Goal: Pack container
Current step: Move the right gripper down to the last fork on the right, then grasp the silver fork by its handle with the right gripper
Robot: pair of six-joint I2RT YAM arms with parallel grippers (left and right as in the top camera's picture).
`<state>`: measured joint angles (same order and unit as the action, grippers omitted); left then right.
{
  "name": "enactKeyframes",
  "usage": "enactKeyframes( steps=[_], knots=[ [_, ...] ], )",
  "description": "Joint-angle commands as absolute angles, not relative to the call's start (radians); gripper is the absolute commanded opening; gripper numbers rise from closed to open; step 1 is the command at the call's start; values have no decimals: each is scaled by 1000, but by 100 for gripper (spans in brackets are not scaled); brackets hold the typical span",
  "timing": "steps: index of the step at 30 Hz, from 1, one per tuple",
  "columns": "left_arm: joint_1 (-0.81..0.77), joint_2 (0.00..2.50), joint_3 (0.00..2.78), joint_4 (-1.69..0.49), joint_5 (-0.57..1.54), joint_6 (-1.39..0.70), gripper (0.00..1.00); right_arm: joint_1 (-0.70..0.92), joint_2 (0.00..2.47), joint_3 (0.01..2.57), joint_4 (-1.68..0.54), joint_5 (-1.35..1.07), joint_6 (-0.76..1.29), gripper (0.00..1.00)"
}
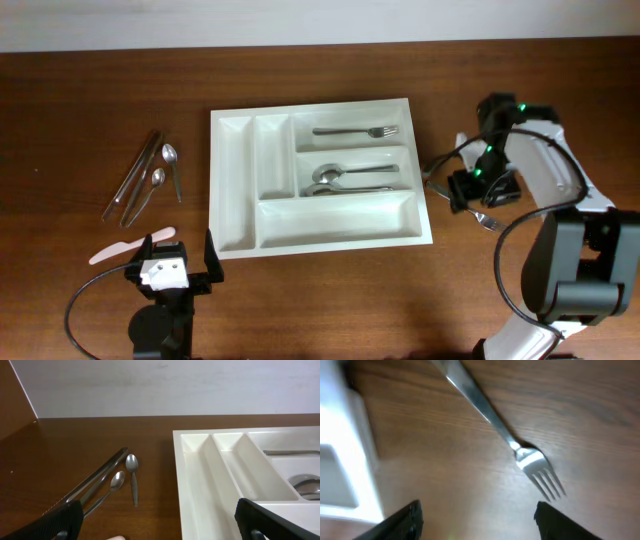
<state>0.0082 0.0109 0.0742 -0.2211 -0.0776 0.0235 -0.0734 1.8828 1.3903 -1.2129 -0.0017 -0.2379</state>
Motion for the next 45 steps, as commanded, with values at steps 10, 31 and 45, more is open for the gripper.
enactKeyframes(
  steps=[10, 31, 45],
  knots=[
    [14, 5, 66, -217, -64, 39, 99, -80, 1887, 1271, -996, 23, -363, 67],
    [14, 5, 66, -217, -64, 39, 99, -120, 1918, 1249, -947, 30, -516, 62],
    [14, 5, 66, -217, -64, 39, 99, -121, 1920, 1200, -870, 11, -516, 56]
  ],
)
